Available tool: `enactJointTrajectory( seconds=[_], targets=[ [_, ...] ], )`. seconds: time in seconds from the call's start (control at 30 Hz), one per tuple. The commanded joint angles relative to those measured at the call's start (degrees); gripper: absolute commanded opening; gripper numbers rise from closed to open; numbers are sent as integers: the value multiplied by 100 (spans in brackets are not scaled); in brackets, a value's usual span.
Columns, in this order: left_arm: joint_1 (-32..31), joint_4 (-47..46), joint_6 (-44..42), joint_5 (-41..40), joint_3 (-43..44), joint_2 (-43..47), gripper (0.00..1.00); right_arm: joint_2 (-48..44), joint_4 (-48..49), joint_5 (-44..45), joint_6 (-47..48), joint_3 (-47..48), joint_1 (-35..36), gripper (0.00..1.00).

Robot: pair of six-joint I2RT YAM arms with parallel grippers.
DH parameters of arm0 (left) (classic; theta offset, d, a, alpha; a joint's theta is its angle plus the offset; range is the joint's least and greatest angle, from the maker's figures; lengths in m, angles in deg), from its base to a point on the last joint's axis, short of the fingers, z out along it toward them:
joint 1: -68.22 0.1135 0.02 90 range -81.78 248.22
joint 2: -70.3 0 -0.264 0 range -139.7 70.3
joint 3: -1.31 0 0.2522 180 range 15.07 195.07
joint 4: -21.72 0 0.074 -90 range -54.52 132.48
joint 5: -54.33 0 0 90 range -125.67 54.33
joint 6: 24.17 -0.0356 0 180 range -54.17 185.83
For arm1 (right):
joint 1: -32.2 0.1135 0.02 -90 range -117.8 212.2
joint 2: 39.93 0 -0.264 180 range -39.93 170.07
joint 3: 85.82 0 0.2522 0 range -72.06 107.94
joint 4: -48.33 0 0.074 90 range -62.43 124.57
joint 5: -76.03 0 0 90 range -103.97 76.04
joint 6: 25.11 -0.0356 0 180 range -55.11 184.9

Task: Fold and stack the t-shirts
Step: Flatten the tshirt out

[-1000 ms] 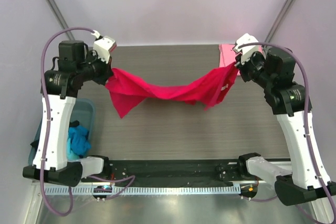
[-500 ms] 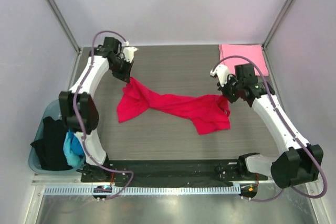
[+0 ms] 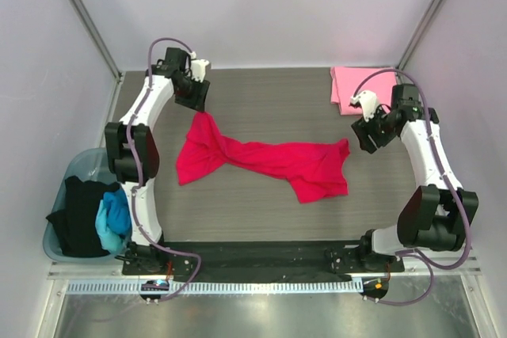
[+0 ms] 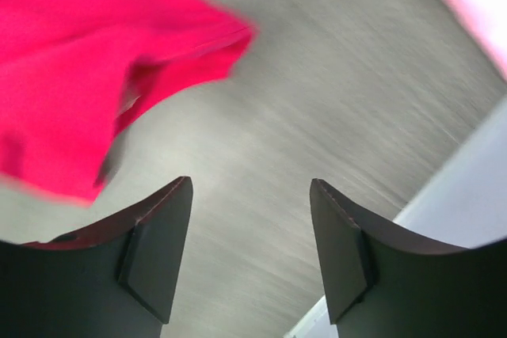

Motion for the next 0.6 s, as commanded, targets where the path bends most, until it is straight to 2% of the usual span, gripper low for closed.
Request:
enactJointTrajectory(
  seconds=[0.0, 0.07, 0.17, 0.33, 0.57],
  targets=[
    [-36, -229, 218, -211, -397, 763, 51, 32, -2316, -1097, 1265, 215, 21, 65],
    [-36, -247, 201, -220, -592, 931, 51, 471, -3256, -1622, 1441, 93, 21, 58],
    [-36, -238, 210, -237, -856, 1195, 51, 902, -3647, -2134, 1495, -223, 12, 50],
    [-36, -177, 166, -273, -900, 1415, 52, 1088, -3490, -2162, 1442, -646, -14, 52],
    [-62, -150, 140, -325, -935, 1486, 52, 1737, -3560, -2320, 1530, -524, -444, 53]
  ],
)
